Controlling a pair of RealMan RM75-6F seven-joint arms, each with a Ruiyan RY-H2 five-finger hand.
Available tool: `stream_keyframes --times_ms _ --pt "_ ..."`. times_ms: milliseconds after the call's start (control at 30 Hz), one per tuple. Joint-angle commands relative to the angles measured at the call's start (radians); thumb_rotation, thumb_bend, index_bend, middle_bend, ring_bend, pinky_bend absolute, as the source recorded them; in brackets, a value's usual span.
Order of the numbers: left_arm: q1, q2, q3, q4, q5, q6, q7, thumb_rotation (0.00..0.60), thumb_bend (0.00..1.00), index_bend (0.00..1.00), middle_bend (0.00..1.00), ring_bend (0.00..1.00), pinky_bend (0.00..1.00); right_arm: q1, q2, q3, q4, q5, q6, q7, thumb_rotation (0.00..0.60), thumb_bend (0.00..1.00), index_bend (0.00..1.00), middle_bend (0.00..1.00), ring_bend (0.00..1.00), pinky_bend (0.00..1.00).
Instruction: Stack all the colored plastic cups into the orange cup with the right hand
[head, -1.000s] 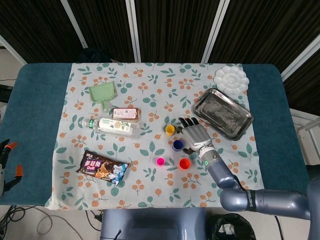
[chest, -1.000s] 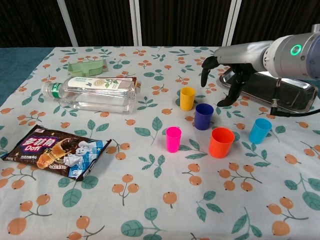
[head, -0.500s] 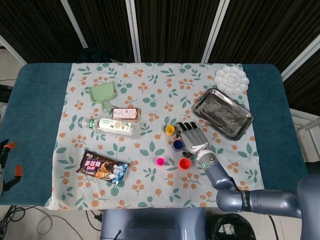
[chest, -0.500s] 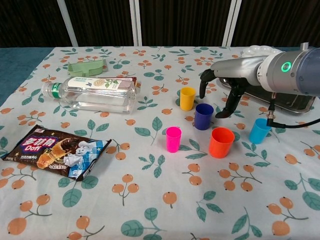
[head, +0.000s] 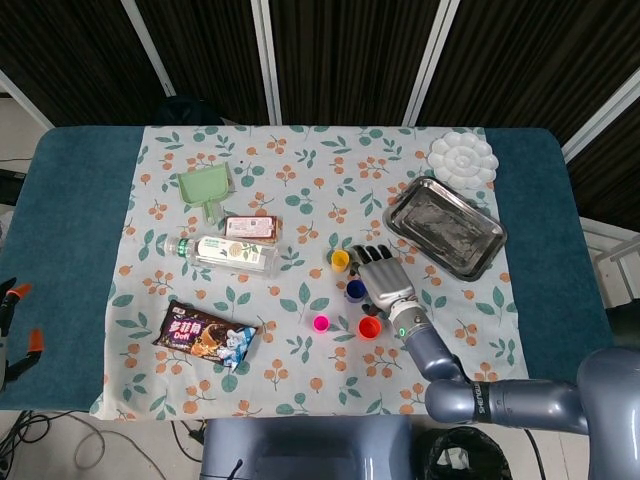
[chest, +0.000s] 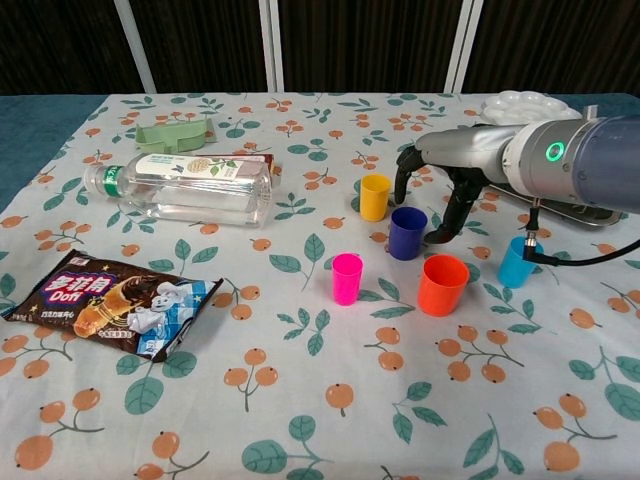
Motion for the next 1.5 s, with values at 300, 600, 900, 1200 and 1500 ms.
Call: stream_keyframes --times_ms 300,600,900,1200,1500 --pt "-0.001 0.0 -0.001 0.001 -0.003 -0.002 0.0 0.6 0.47 0.17 0.07 0.0 0.01 0.008 -0.03 0.013 0.023 0.008 0.008 -0.008 0.6 0.34 0.34 0.0 0.0 0.0" --pt "-0.002 -0.001 0.001 0.003 -0.003 -0.006 0.004 0.6 0.47 0.17 0.07 0.0 0.01 0.019 -0.062 0.036 0.058 0.035 0.007 -0.008 0.6 0.34 0.37 0.0 0.0 0.0" --pt "-0.003 0.0 0.0 0.003 -0.008 -0.01 0.002 0.6 0.47 0.17 0.07 0.0 0.01 0.022 -0.075 0.031 0.077 0.056 0.0 -0.027 0.6 0.34 0.37 0.0 0.0 0.0" --pt "-0.003 0.0 0.0 0.002 -0.009 -0.01 0.002 0.6 0.47 0.17 0.07 0.0 0.01 0.018 -0.081 0.038 0.083 0.051 -0.002 -0.02 0.6 0.35 0.41 0.0 0.0 0.0" --pt "-0.002 0.001 0.0 0.002 -0.012 -0.011 0.001 0.6 0.47 0.17 0.07 0.0 0.01 0.016 -0.084 0.043 0.09 0.055 -0.001 -0.018 0.6 0.37 0.43 0.0 0.0 0.0"
